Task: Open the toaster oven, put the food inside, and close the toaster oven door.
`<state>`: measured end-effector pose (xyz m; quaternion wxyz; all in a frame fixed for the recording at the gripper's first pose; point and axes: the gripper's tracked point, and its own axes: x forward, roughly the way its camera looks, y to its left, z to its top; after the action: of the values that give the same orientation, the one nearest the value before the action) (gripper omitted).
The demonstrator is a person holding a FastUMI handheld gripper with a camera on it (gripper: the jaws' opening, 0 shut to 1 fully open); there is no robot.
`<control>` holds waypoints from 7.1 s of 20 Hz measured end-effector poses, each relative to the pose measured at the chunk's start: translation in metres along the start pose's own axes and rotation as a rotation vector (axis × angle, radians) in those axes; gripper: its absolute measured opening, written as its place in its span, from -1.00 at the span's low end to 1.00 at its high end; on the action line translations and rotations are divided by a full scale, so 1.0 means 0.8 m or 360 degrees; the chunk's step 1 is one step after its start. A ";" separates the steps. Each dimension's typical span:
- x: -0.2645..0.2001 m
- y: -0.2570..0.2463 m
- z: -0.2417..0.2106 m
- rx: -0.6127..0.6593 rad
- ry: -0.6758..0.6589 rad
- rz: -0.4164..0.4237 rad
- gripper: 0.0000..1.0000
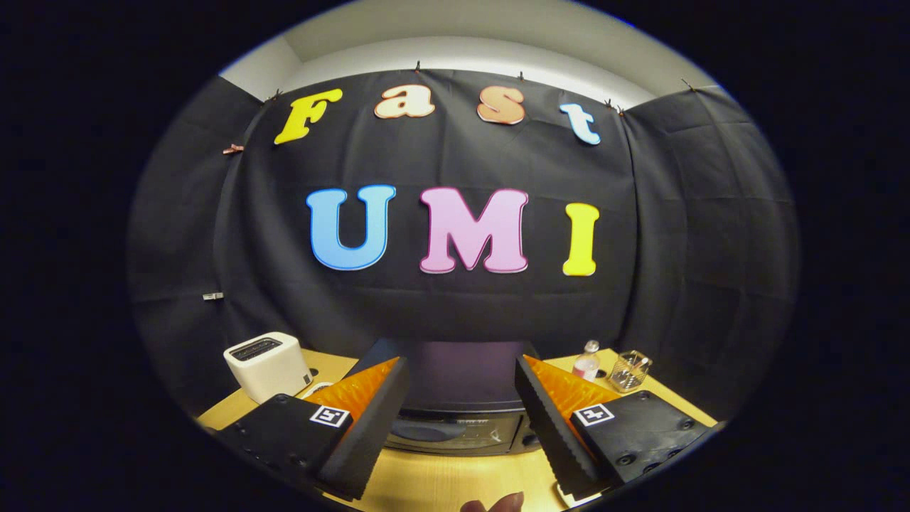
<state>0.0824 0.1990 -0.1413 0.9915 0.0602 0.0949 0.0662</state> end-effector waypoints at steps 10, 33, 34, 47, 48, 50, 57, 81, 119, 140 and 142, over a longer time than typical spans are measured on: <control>0.078 0.046 -0.129 0.0082 0.0359 0.0036 0.97; -0.039 0.051 -0.248 0.0061 0.0667 -0.0038 0.95; -0.045 0.051 -0.261 0.0050 0.0708 -0.0033 0.95; -0.077 0.042 -0.304 0.0044 0.0921 0.0094 0.96; -0.079 0.035 -0.294 0.0052 0.0901 0.0118 0.96; -0.089 0.014 -0.271 0.0089 0.0876 0.0166 0.96; -0.119 -0.144 -0.250 0.0069 0.1019 0.0113 1.00; -0.126 -0.395 -0.398 -0.0183 0.2003 0.0452 0.17; -0.154 -0.161 -0.269 0.1370 0.1429 0.0205 -0.89; 0.052 -0.010 -0.268 0.1935 0.1040 -0.0566 -0.89; 0.068 0.002 -0.272 0.2005 0.1050 -0.0640 -0.88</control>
<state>0.0924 0.2318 -0.3628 0.6818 0.5765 0.4173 -0.1692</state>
